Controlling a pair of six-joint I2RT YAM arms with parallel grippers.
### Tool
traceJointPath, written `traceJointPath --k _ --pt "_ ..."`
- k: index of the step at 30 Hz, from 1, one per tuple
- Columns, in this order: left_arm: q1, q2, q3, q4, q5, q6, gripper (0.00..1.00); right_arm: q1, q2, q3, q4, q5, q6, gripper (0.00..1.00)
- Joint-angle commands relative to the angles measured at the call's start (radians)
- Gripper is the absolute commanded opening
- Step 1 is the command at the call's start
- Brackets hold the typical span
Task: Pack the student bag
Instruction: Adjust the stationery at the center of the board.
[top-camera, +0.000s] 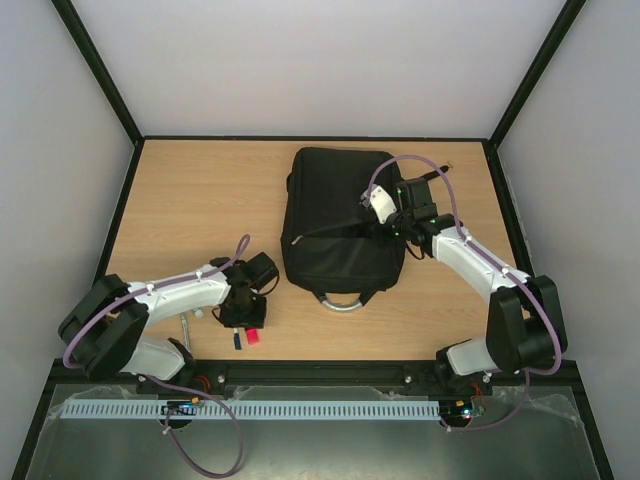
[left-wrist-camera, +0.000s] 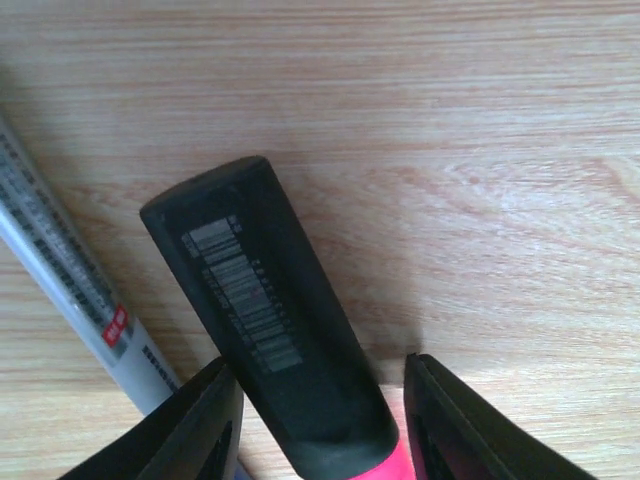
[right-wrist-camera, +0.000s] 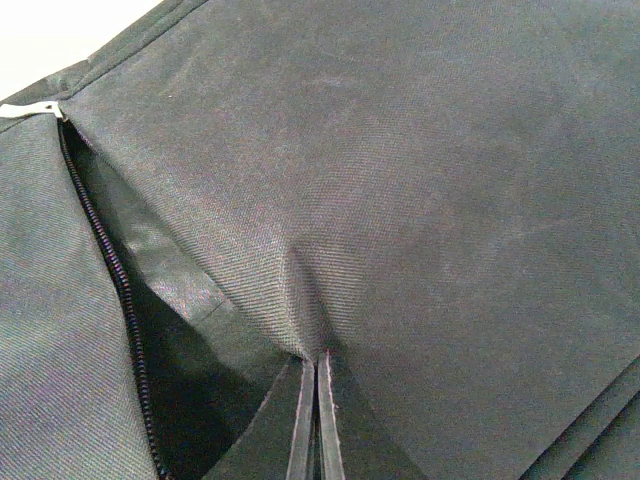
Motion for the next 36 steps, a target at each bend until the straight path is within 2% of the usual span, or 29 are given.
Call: traceJointPath --k 1,5,9,16,17,23,26,33,36 --pt "0.011 0.051 0.002 0.052 -0.029 0.033 0.43 -0.011 -0.009 -0.011 -0.045 -0.032 0.005 0.01" --pt "0.011 0.090 0.030 0.089 -0.028 0.062 0.39 -0.013 -0.006 -0.011 -0.045 -0.033 0.005 0.01" --pt "0.008 0.126 0.070 0.123 -0.027 0.099 0.31 -0.015 -0.004 -0.010 -0.047 -0.034 0.005 0.01" --pt "-0.013 0.171 0.188 0.125 -0.051 0.178 0.30 -0.020 -0.004 -0.010 -0.047 -0.035 0.005 0.01" --pt "-0.014 0.175 0.199 0.122 -0.059 0.184 0.31 -0.021 -0.003 -0.011 -0.047 -0.035 0.005 0.01" --pt "-0.018 0.186 0.195 0.093 -0.063 0.185 0.52 -0.025 -0.005 -0.012 -0.048 -0.037 0.004 0.01" --pt "-0.038 0.156 0.175 0.058 -0.064 0.164 0.58 -0.027 -0.004 -0.010 -0.049 -0.039 0.003 0.01" --pt "-0.110 0.095 0.119 -0.008 -0.083 0.110 0.60 -0.028 0.005 -0.004 -0.055 -0.055 0.005 0.01" --pt "-0.117 0.088 0.102 -0.008 -0.076 0.103 0.57 -0.027 0.005 -0.004 -0.056 -0.057 0.005 0.01"
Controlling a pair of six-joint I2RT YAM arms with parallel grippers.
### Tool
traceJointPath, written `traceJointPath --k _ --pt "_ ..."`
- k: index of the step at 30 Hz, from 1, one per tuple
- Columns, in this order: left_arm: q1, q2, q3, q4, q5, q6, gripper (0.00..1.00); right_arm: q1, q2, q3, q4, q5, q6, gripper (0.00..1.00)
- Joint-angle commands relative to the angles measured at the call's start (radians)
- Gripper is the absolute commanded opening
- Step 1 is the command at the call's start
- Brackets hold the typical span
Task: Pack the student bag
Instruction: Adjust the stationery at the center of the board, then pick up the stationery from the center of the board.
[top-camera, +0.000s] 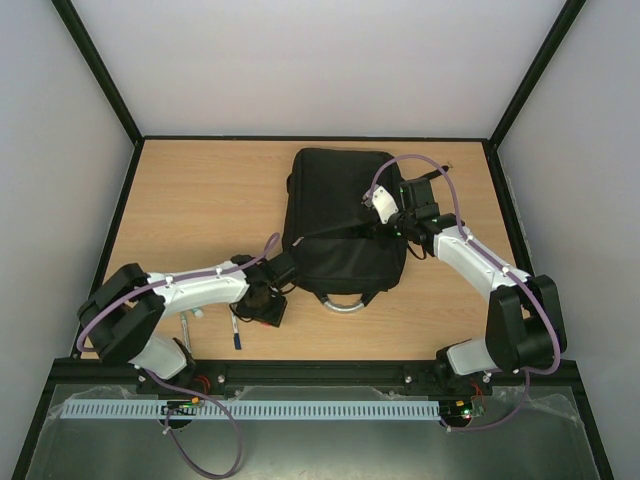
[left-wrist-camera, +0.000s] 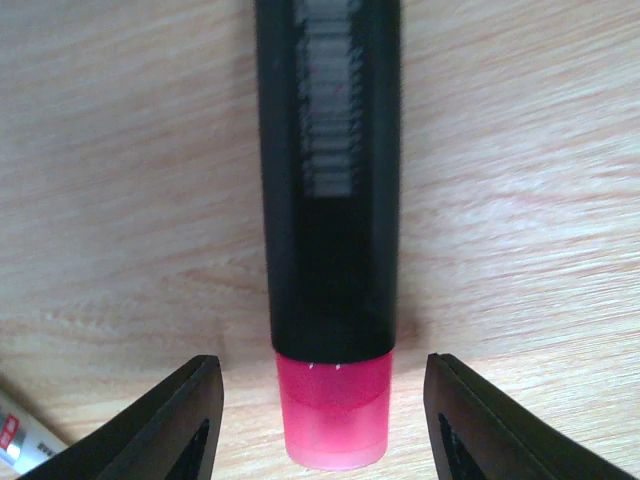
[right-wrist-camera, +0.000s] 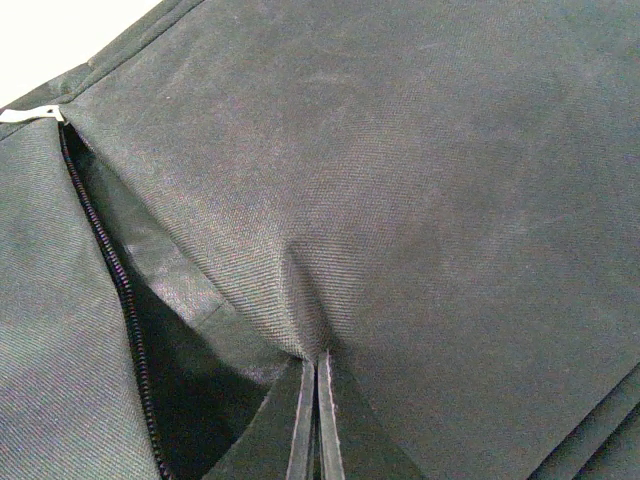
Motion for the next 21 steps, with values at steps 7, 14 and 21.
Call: traceJointPath --k 7,14,21 --pt "-0.016 -0.004 -0.030 -0.030 -0.009 -0.019 0.45 -0.007 -0.002 -0.004 -0.043 -0.028 0.007 0.01" --pt "-0.016 0.011 -0.029 -0.018 -0.004 -0.008 0.34 -0.008 -0.006 -0.006 -0.044 -0.029 0.008 0.01" --pt "-0.019 -0.027 0.041 -0.079 -0.005 -0.011 0.27 -0.007 -0.006 -0.006 -0.043 -0.037 0.008 0.01"
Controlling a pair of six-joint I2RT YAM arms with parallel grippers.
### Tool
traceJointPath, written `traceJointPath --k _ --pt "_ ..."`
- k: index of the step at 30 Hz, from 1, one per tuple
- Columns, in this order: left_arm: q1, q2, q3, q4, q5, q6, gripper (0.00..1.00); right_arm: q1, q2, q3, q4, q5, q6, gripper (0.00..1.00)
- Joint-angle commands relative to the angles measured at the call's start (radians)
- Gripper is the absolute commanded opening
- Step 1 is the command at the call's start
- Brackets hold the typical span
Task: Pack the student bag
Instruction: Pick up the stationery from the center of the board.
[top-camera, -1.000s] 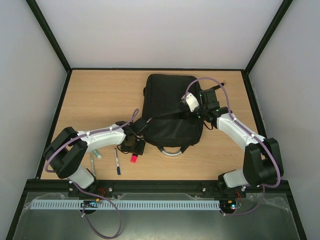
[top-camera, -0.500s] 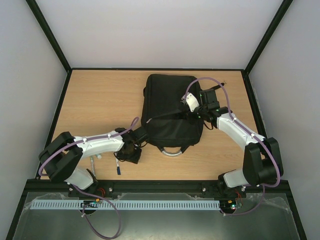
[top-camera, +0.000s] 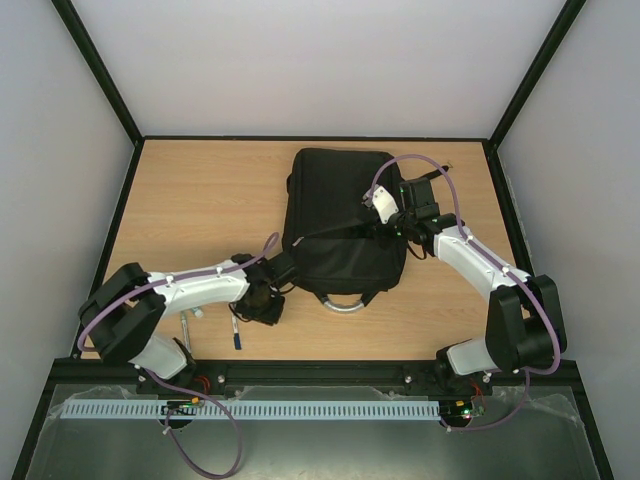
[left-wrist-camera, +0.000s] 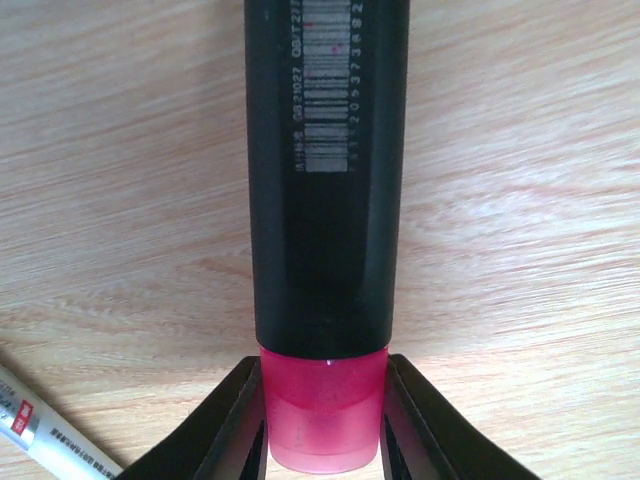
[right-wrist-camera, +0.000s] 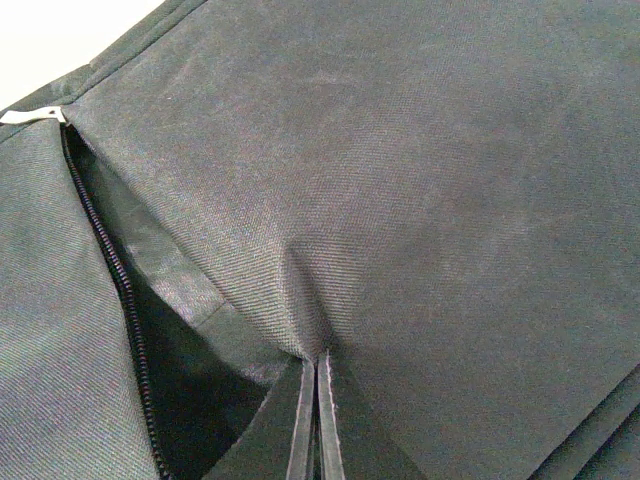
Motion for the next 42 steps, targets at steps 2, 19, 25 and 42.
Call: traceJointPath --k 2,19,25,42 --pt "-0.006 -0.040 0.087 -0.073 0.008 -0.005 0.26 -0.007 -0.009 -0.006 -0.043 -0.037 0.008 0.01" --pt "-0.012 0.123 0.477 -0.006 0.249 0.070 0.25 -0.009 -0.031 -0.009 -0.048 -0.048 0.000 0.01" --pt "-0.013 0.065 0.366 -0.071 0.240 0.052 0.24 -0.019 -0.038 -0.010 -0.048 -0.048 -0.001 0.01" --pt "-0.008 -0.137 0.330 -0.108 0.252 0.032 0.22 -0.022 -0.042 -0.007 -0.049 -0.070 0.002 0.01"
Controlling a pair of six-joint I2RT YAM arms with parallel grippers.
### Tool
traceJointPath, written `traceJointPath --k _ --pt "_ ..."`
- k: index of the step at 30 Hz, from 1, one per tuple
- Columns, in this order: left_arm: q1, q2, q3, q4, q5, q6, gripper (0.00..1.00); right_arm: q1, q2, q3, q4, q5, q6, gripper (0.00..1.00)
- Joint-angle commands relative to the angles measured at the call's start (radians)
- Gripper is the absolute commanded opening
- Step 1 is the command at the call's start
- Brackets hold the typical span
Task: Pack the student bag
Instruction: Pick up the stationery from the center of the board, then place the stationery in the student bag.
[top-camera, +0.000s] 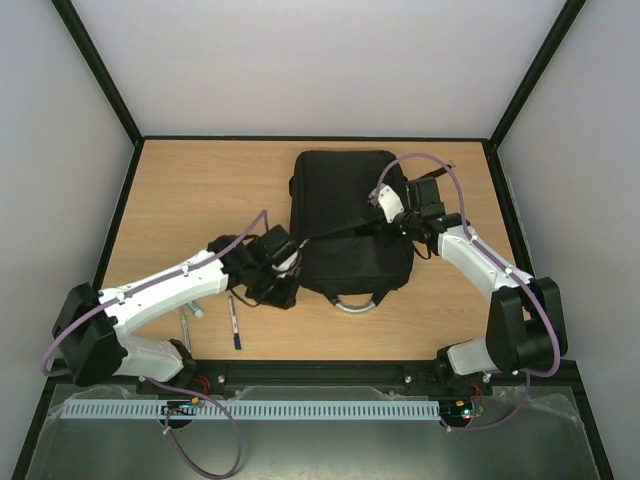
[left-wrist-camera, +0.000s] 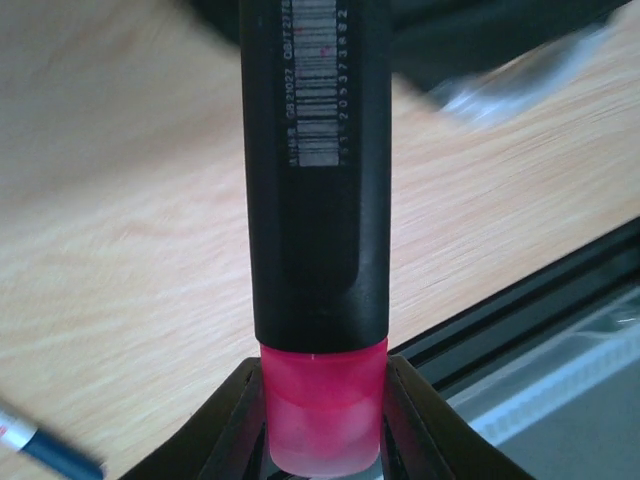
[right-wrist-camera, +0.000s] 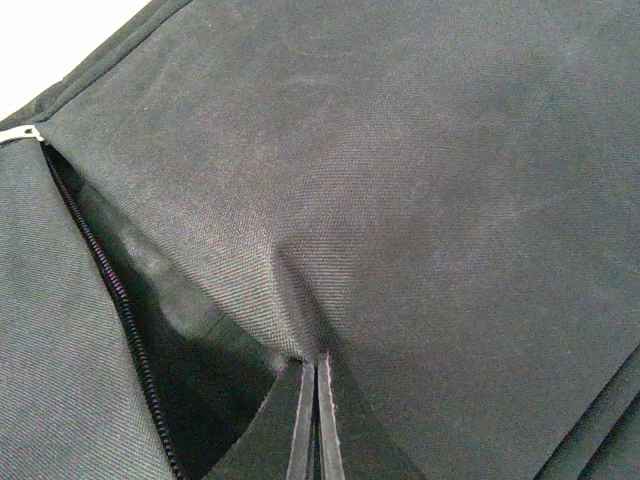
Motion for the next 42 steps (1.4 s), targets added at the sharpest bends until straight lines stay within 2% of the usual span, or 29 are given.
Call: traceJointPath --k 1,7,14,27,34,40,42 --pt "-0.001 0.060 0.168 0.035 0.059 0.055 0.22 0.008 -0.033 -0.009 -0.026 -0.061 0.005 0.01" --pt "0.004 0.268 0.352 0.118 0.034 0.129 0.21 0.007 -0.040 -0.009 -0.024 -0.072 0.015 0.01" --pt "0.041 0.466 0.431 0.209 0.081 0.124 0.20 -0.002 -0.064 -0.007 -0.026 -0.093 0.031 0.01" --pt "0.110 0.630 0.562 0.228 0.008 0.145 0.20 -0.004 -0.052 -0.019 -0.032 -0.134 0.003 0.01" --pt "0.118 0.745 0.745 0.245 0.072 0.178 0.19 -0.004 -0.044 -0.021 -0.031 -0.135 0.003 0.01" --pt "0.118 0.830 0.915 0.252 0.066 0.190 0.19 -0.006 -0.042 -0.020 -0.032 -0.135 0.004 0.01" --pt "0.118 0.841 0.929 0.262 0.065 0.190 0.24 -0.008 -0.041 -0.021 -0.032 -0.135 0.004 0.01"
